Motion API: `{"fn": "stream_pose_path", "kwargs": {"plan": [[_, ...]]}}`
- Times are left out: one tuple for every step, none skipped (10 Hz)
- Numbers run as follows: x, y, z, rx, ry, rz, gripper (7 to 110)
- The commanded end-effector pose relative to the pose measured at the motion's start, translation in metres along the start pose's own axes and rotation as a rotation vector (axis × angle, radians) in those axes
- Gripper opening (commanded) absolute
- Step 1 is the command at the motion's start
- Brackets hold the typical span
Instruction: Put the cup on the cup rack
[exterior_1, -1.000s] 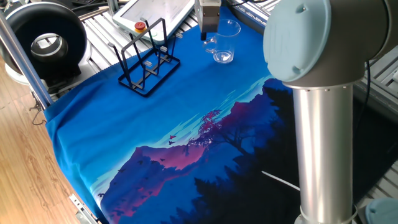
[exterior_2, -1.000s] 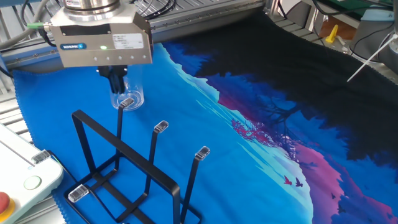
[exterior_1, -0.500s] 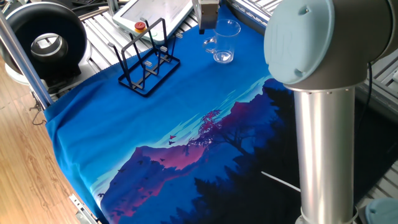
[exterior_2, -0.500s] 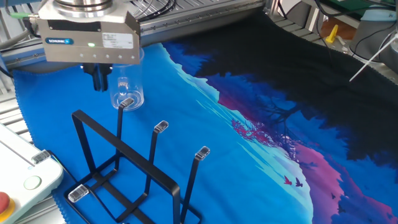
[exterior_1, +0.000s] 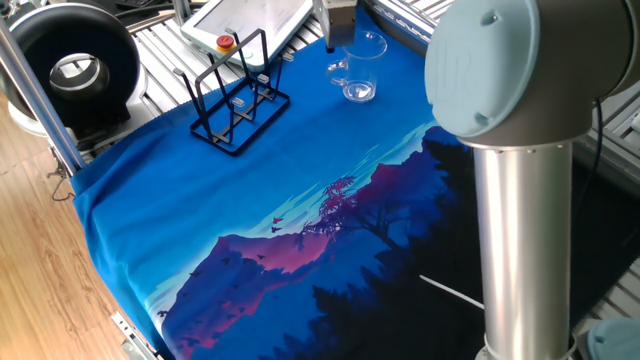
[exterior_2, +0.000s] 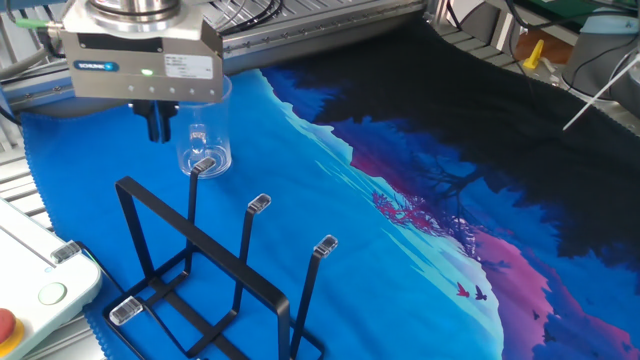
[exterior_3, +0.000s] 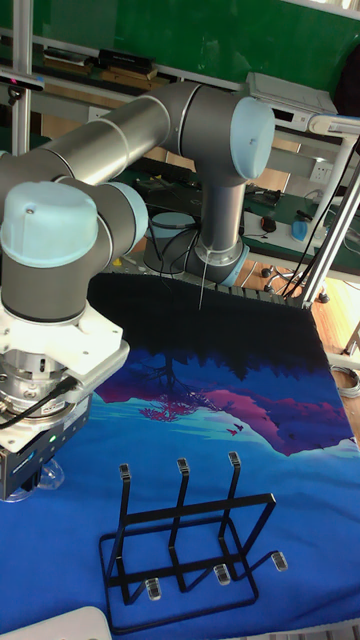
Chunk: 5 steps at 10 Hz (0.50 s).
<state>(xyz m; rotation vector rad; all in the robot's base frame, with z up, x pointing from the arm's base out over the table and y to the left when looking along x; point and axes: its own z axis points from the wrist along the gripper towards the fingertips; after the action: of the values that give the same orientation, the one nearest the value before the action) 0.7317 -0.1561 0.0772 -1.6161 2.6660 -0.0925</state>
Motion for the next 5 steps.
{"fn": "stream_pose_path", "kwargs": {"plan": [[0.003, 0.017, 0.006, -0.008, 0.004, -0.009, 7], [0.001, 0.02, 0.006, -0.011, -0.002, -0.015, 7], [-0.009, 0.029, 0.005, -0.042, -0.04, -0.019, 7], [-0.02, 0.038, 0.004, -0.064, -0.075, -0.014, 7], [-0.025, 0.043, 0.002, -0.068, -0.082, -0.006, 7]]}}
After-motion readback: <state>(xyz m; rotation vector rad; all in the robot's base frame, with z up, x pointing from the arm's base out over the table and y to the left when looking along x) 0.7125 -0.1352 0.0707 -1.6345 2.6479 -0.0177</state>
